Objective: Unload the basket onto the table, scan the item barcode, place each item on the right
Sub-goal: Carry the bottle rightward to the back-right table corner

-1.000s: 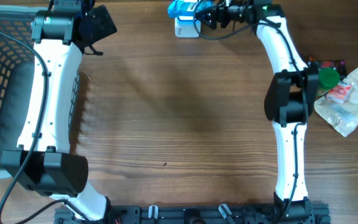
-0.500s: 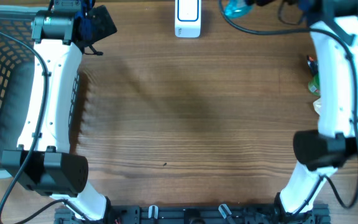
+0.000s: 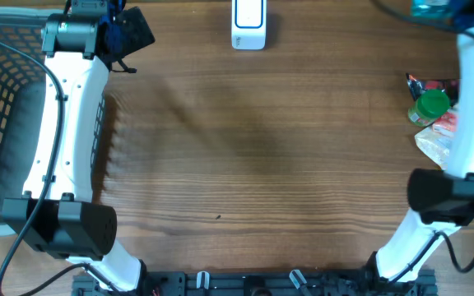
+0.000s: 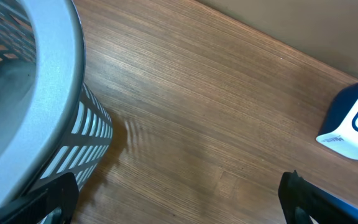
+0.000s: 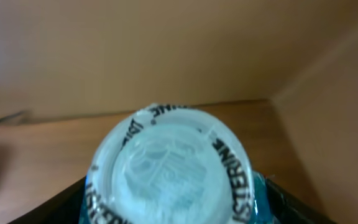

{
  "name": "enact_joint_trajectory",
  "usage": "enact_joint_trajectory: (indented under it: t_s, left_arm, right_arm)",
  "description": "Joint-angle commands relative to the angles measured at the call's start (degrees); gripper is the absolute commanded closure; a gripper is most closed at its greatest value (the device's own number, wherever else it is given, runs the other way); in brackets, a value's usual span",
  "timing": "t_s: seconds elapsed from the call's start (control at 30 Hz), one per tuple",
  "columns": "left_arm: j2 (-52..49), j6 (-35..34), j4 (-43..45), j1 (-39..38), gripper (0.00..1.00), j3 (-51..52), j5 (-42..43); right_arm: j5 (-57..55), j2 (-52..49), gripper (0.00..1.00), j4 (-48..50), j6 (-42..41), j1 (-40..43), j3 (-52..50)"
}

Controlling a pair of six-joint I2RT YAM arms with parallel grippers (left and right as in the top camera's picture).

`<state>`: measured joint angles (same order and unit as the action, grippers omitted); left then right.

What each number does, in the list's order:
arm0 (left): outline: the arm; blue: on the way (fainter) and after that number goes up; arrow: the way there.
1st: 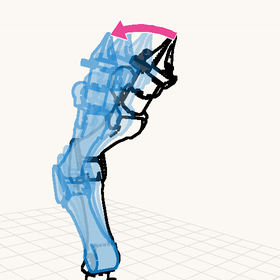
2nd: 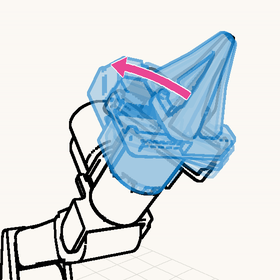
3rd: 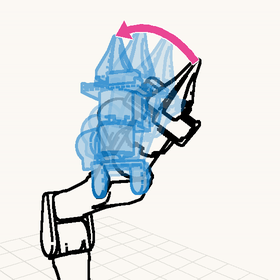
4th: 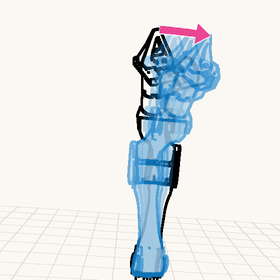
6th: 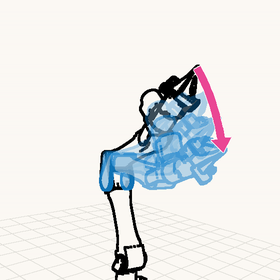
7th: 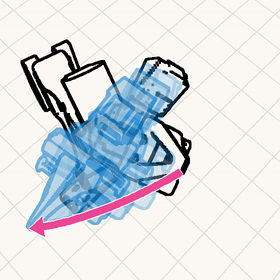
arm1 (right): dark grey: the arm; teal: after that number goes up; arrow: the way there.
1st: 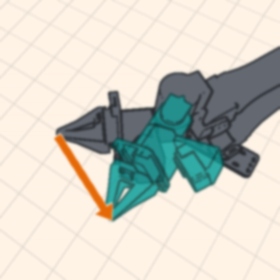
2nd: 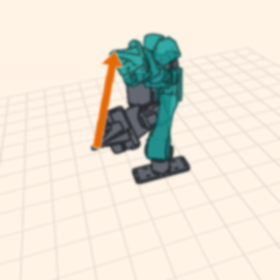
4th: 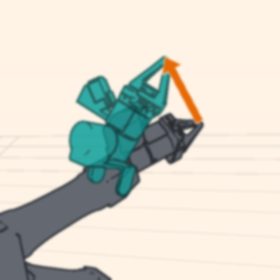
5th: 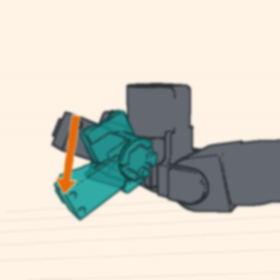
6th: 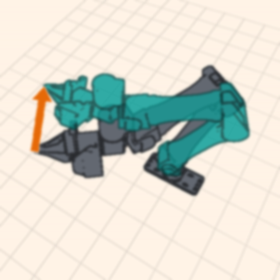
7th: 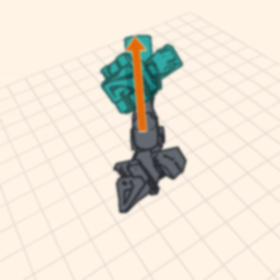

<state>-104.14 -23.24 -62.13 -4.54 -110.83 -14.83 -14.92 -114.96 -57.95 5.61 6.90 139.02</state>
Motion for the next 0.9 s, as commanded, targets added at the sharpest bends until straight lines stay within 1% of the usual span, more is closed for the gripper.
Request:
enact_joint_trajectory:
  t_s: [0.0,0.17,0.33,0.37,0.5,0.77,0.87]
  left_arm:
    - [0.63,0.28,-0.02,0.20,0.00,0.26,0.48]
    - [0.63,0.28,-0.02,0.20,0.00,0.26,0.48]
    - [0.63,0.28,-0.02,0.20,0.00,0.26,0.46]
    - [0.63,0.28,-0.02,0.20,0.00,0.26,0.48]
    - [0.63,0.28,-0.02,0.22,0.00,0.26,0.48]
    - [0.63,0.28,-0.02,0.22,0.00,0.26,0.48]
    - [0.63,0.28,-0.02,0.20,0.00,0.26,0.48]
  right_arm:
    - [0.39,-3.34,0.27,4.37,-1.14,6.54,1.11]
    - [4.81,-8.04,0.28,6.67,-1.22,12.85,1.11]
    - [10.08,-14.73,0.29,7.63,-2.54,16.50,1.11]
    - [10.73,-16.26,0.31,7.78,-2.82,16.83,1.11]
    - [11.21,-20.31,0.32,8.79,-2.82,17.03,1.11]
    - [16.70,-24.59,0.32,11.39,-2.82,17.03,1.11]
    - [16.96,-25.38,0.32,11.52,-2.78,17.03,1.09]
